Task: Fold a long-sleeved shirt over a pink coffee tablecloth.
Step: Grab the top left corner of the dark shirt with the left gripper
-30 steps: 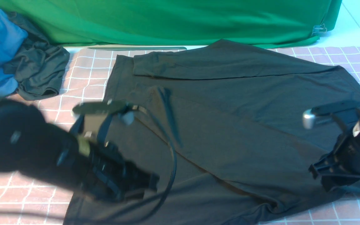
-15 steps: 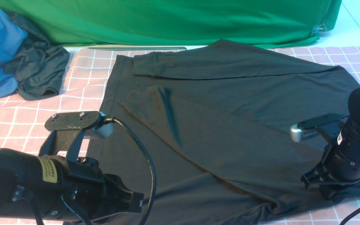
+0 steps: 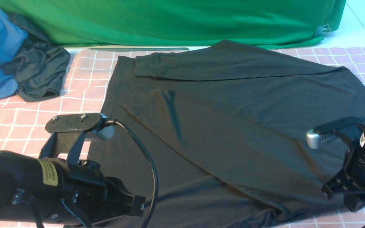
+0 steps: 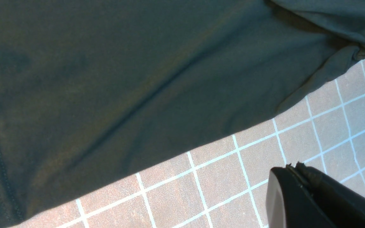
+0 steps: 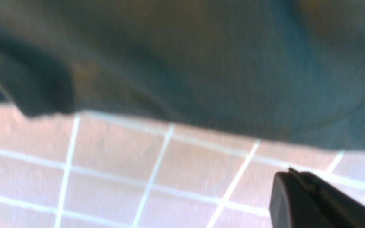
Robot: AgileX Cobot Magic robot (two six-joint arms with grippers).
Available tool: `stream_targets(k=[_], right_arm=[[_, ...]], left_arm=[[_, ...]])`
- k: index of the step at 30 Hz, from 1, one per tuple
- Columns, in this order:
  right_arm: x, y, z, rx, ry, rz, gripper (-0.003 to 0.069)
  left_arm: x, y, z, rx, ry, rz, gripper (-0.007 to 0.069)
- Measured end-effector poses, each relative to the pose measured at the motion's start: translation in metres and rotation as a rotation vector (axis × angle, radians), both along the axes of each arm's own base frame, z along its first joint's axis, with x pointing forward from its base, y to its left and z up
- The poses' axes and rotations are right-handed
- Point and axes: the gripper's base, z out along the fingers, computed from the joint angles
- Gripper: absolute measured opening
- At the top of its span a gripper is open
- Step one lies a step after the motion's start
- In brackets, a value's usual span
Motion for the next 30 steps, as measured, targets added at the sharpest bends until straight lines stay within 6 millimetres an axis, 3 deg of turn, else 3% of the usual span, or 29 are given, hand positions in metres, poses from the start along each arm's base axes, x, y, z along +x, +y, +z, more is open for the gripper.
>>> stream_targets(k=[5, 8, 11, 14, 15, 19, 23, 26, 30], right_arm=[[0.000, 0.000, 0.000, 0.000, -0.004, -0.005, 0.0055], [0.005, 0.001, 0.002, 0.009, -0.043, -0.016, 0.0192], [0.020, 0.007, 0.020, 0.044, -0.110, -0.016, 0.0376], [0.035, 0.013, 0.043, 0.095, -0.184, -0.008, 0.0448], [0.043, 0.018, 0.059, 0.136, -0.225, -0.016, 0.0459], [0.049, 0.028, 0.087, 0.208, -0.261, 0.007, 0.0405], [0.030, 0.048, 0.103, 0.250, -0.292, 0.140, 0.0198], [0.010, 0.058, 0.109, 0.279, -0.337, 0.198, 0.0062], [-0.019, 0.056, 0.119, 0.309, -0.416, 0.229, 0.0039]], left_arm=[[-0.001, 0.000, -0.001, 0.005, 0.008, -0.002, 0.0013], [-0.001, 0.000, -0.001, -0.003, 0.020, 0.016, 0.0013], [0.001, 0.004, 0.000, 0.008, 0.021, 0.080, 0.0013], [0.005, 0.010, 0.006, 0.026, -0.002, 0.185, 0.0013], [0.012, 0.014, 0.018, 0.039, -0.026, 0.279, 0.0013], [0.036, 0.026, 0.050, 0.066, -0.056, 0.416, 0.0013], [0.092, 0.045, 0.079, -0.014, -0.041, 0.484, 0.0013], [0.137, 0.061, 0.083, -0.113, -0.013, 0.503, 0.0013], [0.191, 0.073, 0.068, -0.129, 0.012, 0.530, 0.0013]])
